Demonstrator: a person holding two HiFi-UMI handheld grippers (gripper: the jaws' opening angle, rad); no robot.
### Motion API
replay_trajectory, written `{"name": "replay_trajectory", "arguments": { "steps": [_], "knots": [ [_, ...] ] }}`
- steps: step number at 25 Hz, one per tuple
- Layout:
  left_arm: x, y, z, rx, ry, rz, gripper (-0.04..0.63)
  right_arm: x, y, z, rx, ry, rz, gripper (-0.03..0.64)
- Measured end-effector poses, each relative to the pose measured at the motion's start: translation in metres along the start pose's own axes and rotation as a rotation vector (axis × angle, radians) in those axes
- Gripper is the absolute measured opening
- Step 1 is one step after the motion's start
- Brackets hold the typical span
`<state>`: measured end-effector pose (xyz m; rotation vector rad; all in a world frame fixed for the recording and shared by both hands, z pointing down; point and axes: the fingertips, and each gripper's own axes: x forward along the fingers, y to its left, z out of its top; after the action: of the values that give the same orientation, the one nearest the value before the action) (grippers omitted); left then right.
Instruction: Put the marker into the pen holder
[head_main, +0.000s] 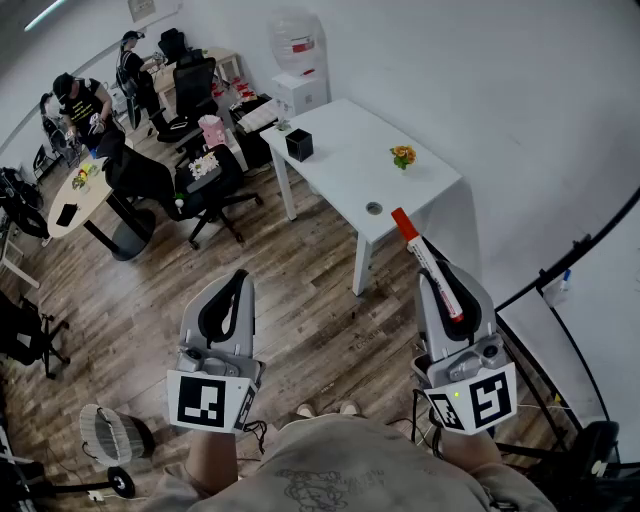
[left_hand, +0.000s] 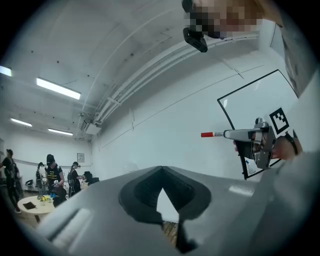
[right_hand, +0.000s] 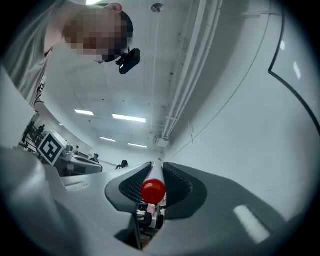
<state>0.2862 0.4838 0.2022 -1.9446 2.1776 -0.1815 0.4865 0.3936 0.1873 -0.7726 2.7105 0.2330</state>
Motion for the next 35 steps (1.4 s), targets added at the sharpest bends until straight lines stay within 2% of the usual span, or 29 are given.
{"name": "replay_trajectory", "arguments": {
  "steps": [7,18,26,35],
  "knots": [
    [0.004,-0.015,-0.005,-0.004,0.013,0.013,0.000,-0.008,-0.018,-0.008,0.082,-0.003,0.009,0.100],
    [0.005,-0.038,-0.019,0.012,0.056,0.015,0.000,-0.021,-0.027,-0.034,0.110,0.064,0.039,0.100],
    [0.024,-0.029,-0.036,0.008,0.071,0.005,0.000,-0.005,-0.033,-0.050,0.096,0.080,0.036,0.100],
    [0.076,0.011,-0.060,-0.011,0.070,-0.019,0.000,0.053,-0.040,-0.081,0.077,0.117,0.028,0.100]
  ]
}}
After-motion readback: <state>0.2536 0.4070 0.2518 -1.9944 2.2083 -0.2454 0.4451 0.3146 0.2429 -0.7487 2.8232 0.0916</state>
